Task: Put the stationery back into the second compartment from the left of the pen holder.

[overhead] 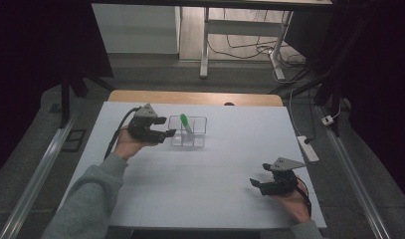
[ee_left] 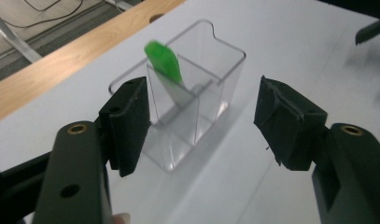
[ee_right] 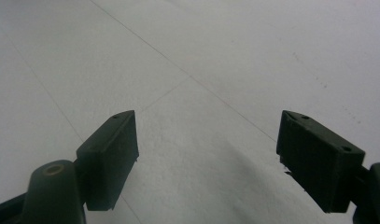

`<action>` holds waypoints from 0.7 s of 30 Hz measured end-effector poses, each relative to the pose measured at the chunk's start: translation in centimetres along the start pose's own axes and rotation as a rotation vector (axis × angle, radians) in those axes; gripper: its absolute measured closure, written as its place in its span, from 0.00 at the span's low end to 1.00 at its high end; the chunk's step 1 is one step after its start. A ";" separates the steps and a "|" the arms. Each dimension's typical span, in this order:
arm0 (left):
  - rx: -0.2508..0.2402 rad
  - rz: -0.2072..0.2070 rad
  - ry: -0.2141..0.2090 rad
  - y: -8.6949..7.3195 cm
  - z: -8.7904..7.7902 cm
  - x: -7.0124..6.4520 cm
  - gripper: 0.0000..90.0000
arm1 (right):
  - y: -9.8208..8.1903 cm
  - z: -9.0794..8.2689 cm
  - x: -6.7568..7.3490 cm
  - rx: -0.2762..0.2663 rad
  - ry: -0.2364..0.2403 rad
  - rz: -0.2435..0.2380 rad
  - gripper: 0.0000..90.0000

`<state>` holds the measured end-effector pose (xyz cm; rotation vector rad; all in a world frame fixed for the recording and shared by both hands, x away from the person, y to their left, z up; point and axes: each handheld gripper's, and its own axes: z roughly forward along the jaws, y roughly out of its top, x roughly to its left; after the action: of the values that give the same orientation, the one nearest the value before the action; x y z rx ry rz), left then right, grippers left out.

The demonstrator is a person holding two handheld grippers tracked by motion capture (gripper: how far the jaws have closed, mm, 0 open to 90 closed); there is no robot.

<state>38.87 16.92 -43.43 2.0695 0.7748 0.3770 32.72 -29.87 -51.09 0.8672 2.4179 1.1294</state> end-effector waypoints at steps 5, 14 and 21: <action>0.019 0.001 0.007 -1.9 -1.4 -0.9 0.39 | -0.1 -0.2 0.0 0.000 -0.010 0.004 0.23; 0.044 -0.010 0.010 -5.3 -3.5 -2.6 0.38 | 0.0 -0.3 0.0 -0.007 -0.001 0.009 0.23; 0.056 -0.026 0.021 -7.6 -4.5 -3.5 0.37 | -0.1 -0.3 0.1 -0.006 -0.002 0.003 0.23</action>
<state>30.94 20.78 -46.97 2.1088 0.8325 0.3673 32.48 -30.04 -50.94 0.8704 2.4110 1.1366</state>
